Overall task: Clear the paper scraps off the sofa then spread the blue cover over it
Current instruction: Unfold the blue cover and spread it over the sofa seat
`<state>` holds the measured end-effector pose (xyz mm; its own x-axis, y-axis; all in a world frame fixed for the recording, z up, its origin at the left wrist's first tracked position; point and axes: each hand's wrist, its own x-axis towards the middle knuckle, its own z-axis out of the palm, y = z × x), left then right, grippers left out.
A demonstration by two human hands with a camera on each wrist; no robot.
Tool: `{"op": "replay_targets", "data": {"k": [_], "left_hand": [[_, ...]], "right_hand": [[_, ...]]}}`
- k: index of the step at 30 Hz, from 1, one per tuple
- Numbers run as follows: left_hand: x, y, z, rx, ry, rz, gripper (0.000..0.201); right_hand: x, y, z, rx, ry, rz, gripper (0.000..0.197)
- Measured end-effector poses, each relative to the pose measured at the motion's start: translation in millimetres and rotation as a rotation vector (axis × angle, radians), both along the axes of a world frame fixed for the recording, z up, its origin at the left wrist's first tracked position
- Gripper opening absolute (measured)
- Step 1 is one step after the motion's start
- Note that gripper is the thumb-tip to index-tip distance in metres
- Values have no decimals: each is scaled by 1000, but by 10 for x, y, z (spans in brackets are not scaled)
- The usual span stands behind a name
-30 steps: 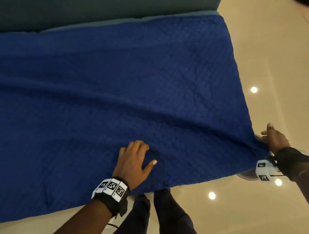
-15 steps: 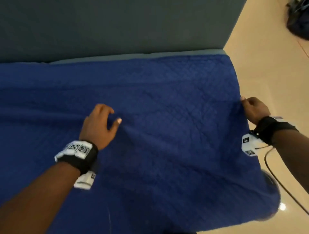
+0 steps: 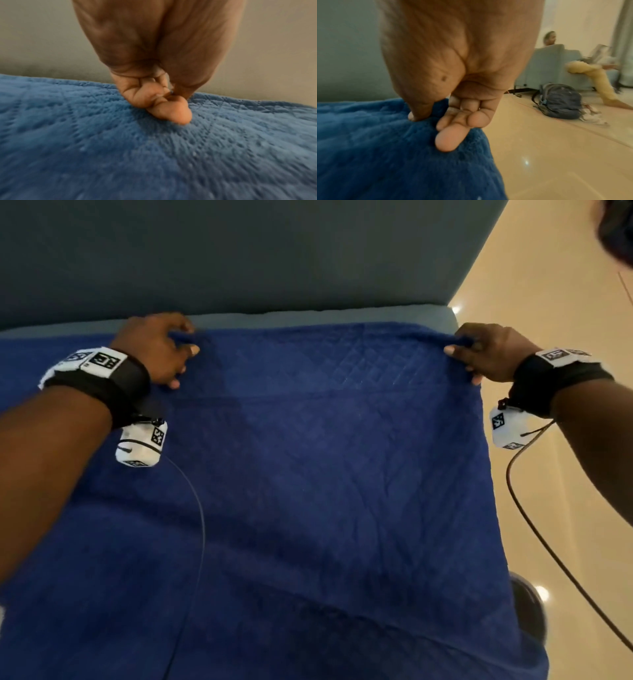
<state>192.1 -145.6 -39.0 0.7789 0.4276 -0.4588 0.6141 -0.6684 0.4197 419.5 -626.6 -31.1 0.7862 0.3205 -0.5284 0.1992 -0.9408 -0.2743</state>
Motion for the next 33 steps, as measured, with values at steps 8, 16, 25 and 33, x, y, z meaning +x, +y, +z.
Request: {"op": "replay_targets", "data": {"k": [8,16,25,33], "left_hand": [[359,78,200,-50,-308,223,15],[131,-132,96,25,-192,37,44],[-342,-194,-183,139,-393,-236,50],[-52,-366,-326,346,-136,-261,84]], "right_hand": [[400,11,78,221,-241,-209,15],[491,298,-417,-7,-228,-373,32],[331,150,-192,92,-339,-498,61],[-254,448,-236,387,-586,25,45]]}}
